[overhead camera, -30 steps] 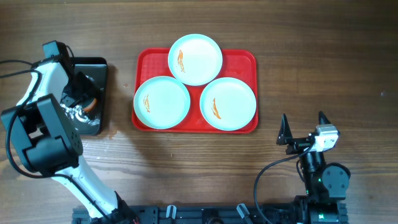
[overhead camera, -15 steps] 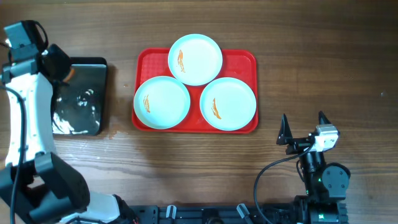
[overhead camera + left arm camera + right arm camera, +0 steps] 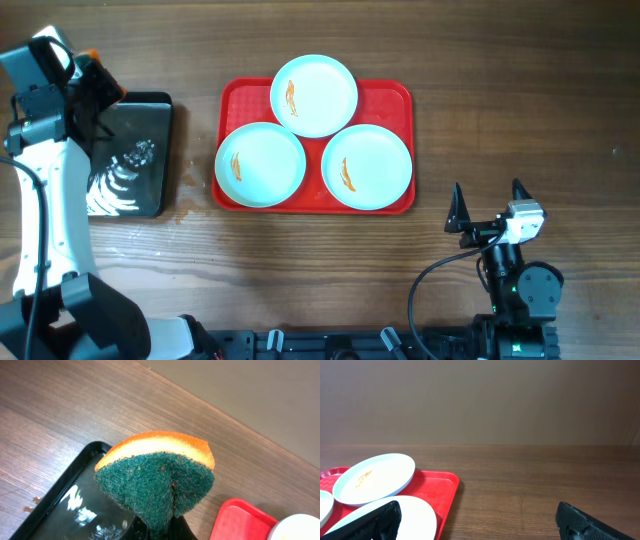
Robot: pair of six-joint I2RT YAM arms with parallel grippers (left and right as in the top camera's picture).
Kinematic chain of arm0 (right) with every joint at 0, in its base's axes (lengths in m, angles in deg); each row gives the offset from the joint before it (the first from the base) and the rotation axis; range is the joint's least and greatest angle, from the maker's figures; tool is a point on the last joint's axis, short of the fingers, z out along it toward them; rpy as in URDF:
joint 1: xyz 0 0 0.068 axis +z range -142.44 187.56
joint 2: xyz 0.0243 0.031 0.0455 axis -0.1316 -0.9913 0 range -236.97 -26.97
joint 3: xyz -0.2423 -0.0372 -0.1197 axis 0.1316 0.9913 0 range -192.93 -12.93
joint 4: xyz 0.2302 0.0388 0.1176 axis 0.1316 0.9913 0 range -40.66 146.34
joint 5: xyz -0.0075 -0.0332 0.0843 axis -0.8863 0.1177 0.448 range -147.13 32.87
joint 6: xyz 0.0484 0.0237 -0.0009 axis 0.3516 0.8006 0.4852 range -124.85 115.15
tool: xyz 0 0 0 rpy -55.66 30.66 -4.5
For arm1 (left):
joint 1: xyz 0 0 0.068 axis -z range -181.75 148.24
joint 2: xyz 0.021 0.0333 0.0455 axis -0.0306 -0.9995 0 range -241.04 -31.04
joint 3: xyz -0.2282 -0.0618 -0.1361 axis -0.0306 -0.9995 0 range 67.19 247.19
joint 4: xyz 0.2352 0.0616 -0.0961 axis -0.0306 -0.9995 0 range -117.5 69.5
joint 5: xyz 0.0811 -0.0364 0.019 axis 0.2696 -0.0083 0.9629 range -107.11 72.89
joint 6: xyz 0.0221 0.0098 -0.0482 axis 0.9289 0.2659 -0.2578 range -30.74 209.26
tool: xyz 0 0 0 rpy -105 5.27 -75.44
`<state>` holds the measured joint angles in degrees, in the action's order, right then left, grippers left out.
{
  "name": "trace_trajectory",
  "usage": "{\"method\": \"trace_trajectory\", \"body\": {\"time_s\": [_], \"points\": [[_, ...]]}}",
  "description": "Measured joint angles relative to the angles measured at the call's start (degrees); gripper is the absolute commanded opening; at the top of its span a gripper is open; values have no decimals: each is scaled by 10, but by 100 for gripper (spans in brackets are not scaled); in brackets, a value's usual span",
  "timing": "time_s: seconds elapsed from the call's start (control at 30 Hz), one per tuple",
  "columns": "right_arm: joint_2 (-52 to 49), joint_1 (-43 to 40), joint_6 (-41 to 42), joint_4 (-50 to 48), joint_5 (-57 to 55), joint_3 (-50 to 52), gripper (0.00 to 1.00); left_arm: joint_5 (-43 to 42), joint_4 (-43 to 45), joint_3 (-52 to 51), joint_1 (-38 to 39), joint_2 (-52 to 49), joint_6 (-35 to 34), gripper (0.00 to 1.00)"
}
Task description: Clean dirty plates on tray and stack at the side
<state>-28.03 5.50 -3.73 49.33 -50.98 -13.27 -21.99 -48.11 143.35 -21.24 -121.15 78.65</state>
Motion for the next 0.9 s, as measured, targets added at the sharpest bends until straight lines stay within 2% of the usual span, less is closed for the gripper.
{"method": "trace_trajectory", "body": {"time_s": [0.07, 0.17, 0.2, 0.4, 0.47, 0.57, 0.6, 0.77, 0.9], "points": [[0, 0, 0, 0, 0, 0, 100, 4, -1, -25, 0, -32, 1, 4], [0, 0, 0, 0, 0, 0, 100, 27, -46, -74, 0, -130, 1, 4], [0, 0, 0, 0, 0, 0, 100, 34, -56, -75, 0, -132, 2, 4], [0, 0, 0, 0, 0, 0, 100, 38, -30, 1, 0, 41, 5, 4], [0, 0, 0, 0, 0, 0, 100, 38, -39, -16, 0, 17, 5, 4], [0, 0, 0, 0, 0, 0, 100, 30, -75, -54, 0, -70, 5, 4], [0, 0, 0, 0, 0, 0, 100, 8, -84, -63, 0, -81, 5, 4], [0, 0, 0, 0, 0, 0, 100, -102, -31, -34, 33, 38, -22, 4], [0, 0, 0, 0, 0, 0, 100, -121, -82, -25, 130, 32, -39, 4]]}}
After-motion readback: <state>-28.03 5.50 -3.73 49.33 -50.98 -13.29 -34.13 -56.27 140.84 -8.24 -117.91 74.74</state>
